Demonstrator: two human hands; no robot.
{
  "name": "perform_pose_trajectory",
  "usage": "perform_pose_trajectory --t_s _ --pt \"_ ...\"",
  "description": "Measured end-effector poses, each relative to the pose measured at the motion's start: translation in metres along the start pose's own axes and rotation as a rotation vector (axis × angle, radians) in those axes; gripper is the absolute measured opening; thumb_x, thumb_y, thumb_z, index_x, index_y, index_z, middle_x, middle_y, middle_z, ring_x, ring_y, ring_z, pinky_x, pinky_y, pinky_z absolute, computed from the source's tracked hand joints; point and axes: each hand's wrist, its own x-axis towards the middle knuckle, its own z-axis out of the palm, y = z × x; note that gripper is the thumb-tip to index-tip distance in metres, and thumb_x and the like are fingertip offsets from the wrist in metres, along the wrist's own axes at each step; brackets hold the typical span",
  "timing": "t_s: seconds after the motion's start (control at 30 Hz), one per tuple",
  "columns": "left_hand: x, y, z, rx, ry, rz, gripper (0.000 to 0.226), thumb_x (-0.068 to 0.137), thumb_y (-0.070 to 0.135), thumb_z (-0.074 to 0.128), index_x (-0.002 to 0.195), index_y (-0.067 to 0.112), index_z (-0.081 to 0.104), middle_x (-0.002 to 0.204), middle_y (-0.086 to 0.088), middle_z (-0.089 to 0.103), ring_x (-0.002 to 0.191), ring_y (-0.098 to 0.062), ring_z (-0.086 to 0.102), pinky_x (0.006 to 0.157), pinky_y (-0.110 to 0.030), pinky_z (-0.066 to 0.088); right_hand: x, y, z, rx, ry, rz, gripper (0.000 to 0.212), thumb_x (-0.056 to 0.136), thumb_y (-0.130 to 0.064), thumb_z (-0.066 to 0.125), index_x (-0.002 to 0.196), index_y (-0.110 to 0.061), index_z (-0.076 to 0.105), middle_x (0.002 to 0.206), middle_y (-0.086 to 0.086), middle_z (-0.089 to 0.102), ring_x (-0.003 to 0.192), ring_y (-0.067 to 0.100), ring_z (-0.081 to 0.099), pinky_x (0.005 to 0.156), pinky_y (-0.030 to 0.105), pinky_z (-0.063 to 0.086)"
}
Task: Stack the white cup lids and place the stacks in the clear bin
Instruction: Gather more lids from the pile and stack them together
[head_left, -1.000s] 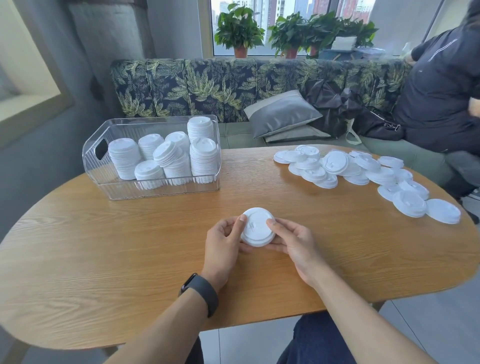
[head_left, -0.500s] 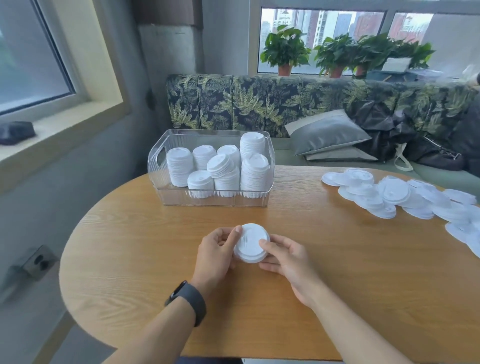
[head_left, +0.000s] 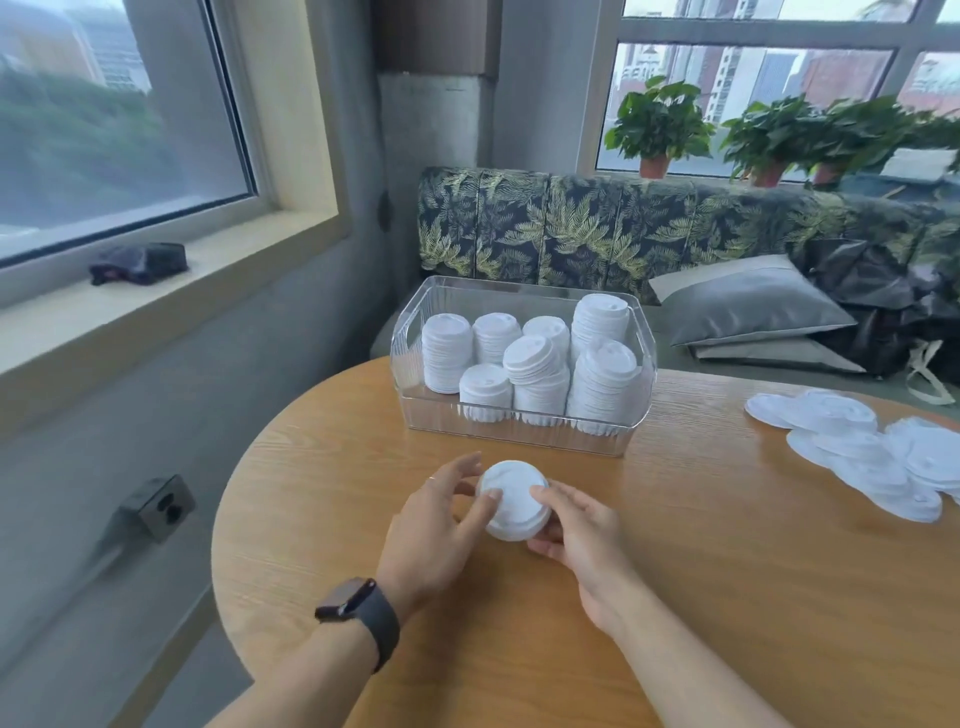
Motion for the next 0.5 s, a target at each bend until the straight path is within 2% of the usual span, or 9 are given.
perform_pose_trajectory --t_s 0.13,0.27,0.33,0.43,0.5 --pt "0.000 0.003 -0.009 0.212 -0.141 0.149 0.084 0.084 0.070 0.066 0.154 0.046 0.027 0.144 0.024 0.046 0.114 -0.004 0.061 0.095 -0.033 0.055 0.010 0.001 0.011 -0.014 0.014 0.003 0.017 0.095 -0.022 0.071 0.106 -0.013 0.079 0.075 -0.003 0.073 0.065 0.012 0.063 0.062 0.028 0.051" --pt "0.008 -0.002 -0.010 0.267 -0.103 0.205 0.085 0.083 0.068 0.069 0.151 0.043 0.026 0.149 0.021 0.043 0.119 -0.006 0.059 0.094 -0.033 0.055 0.019 0.002 0.012 -0.050 0.001 -0.002 0.017 0.094 -0.024 0.071 0.104 -0.012 0.080 0.069 -0.003 0.066 0.063 0.015 0.054 0.054 0.027 0.039" --pt "0.012 -0.002 -0.010 0.283 -0.136 0.242 0.088 0.081 0.071 0.069 0.151 0.044 0.024 0.148 0.023 0.041 0.123 -0.004 0.055 0.093 -0.032 0.054 0.022 0.001 0.012 -0.075 -0.032 -0.010 0.016 0.093 -0.024 0.071 0.101 -0.013 0.081 0.067 0.001 0.062 0.057 0.015 0.051 0.051 0.027 0.036" --pt "0.018 0.003 -0.014 0.299 -0.239 0.313 0.090 0.081 0.071 0.070 0.152 0.045 0.022 0.146 0.022 0.041 0.124 -0.005 0.053 0.094 -0.032 0.053 0.024 -0.003 0.016 -0.096 -0.090 0.002 0.016 0.092 -0.021 0.072 0.101 -0.013 0.082 0.065 0.002 0.064 0.051 0.013 0.054 0.047 0.026 0.040" --pt "0.024 0.006 -0.017 0.297 -0.300 0.334 0.090 0.081 0.066 0.072 0.153 0.043 0.022 0.147 0.020 0.043 0.124 -0.006 0.052 0.096 -0.033 0.051 0.026 -0.005 0.018 -0.067 -0.128 0.029 0.018 0.092 -0.019 0.073 0.105 -0.009 0.080 0.071 0.003 0.071 0.055 0.012 0.061 0.047 0.025 0.044"
